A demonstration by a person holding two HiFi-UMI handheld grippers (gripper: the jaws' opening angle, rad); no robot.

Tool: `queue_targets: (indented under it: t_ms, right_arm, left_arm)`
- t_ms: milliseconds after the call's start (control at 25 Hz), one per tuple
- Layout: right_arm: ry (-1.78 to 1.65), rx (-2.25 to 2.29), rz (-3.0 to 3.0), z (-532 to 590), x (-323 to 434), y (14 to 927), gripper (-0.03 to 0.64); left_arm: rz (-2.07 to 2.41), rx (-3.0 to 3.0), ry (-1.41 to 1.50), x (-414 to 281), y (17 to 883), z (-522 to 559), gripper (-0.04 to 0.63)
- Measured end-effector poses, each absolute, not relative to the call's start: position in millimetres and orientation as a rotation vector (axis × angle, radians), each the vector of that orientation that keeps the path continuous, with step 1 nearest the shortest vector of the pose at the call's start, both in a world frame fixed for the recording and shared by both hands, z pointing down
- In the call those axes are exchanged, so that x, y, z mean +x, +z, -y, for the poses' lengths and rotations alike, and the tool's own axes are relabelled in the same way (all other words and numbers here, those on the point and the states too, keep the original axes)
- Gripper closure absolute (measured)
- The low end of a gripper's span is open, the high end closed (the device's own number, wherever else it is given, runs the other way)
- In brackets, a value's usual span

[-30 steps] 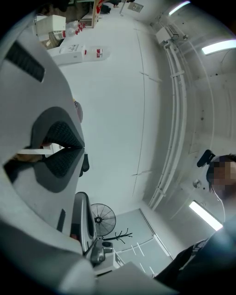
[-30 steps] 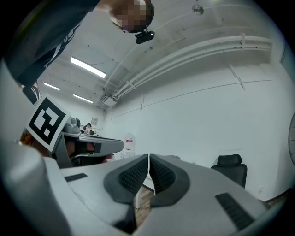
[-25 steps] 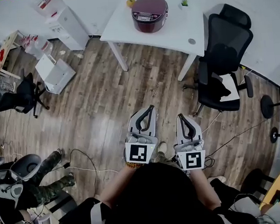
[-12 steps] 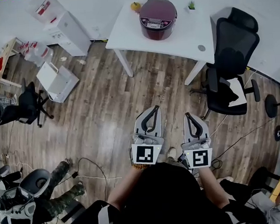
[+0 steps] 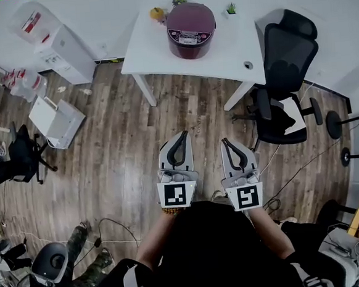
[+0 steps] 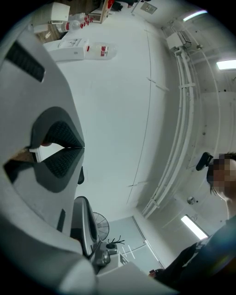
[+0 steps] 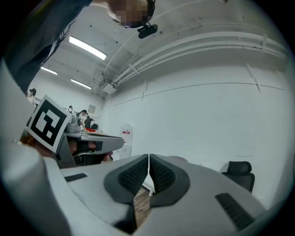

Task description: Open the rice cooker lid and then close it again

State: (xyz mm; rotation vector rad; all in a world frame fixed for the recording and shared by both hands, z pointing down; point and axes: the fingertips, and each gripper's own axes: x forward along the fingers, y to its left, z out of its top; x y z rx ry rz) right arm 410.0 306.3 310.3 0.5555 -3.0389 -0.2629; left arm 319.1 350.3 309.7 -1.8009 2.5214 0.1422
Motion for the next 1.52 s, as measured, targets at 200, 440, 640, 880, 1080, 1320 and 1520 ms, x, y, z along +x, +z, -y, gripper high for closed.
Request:
queue_targets:
  t_ms: [200,440,640,880,1080,1320,1520]
  right_arm:
    - [-0.269,0.616,2.996,-308.5,383.1,309.6,0.586]
    - [-0.288,0.632,2.969,-313.1,363.5,317.1,0.586]
    - [-0.307,0.614,2.972,-301.1,347.3,319.0,0.586]
    - [-0.307,0.584,3.027,-289.5,314.4,310.8,0.586]
    - [-0.272,0.552,3.059,-267.8,287.3,315.9,0.586]
    - [-0.239,0.545,3.07,-228.2,265.2,321.8,0.586]
    - [-0.244,0.533,3.078,-192.9,247.2,317.9,0.586]
  left_arm:
    - [-2.459,-1.854,0.162,292.6,306.3,-345.5,0.574]
    - [-2.468,-1.9,0.2,273.7,315.9,-341.2,0.574]
    - [-2.473,-1.872,0.229,261.0,311.8,-330.8,0.574]
    - [-2.465,-1.843,0.212,239.9,300.7,-318.9,0.574]
    - [-2.518,-1.808,0.156,213.3,307.3,-304.6,0.574]
    - [-2.514,-1.827,0.055,192.3,315.8,-265.2,0.574]
    - [-2.493,-1.826,0.058,174.3,299.6,-227.4,0.574]
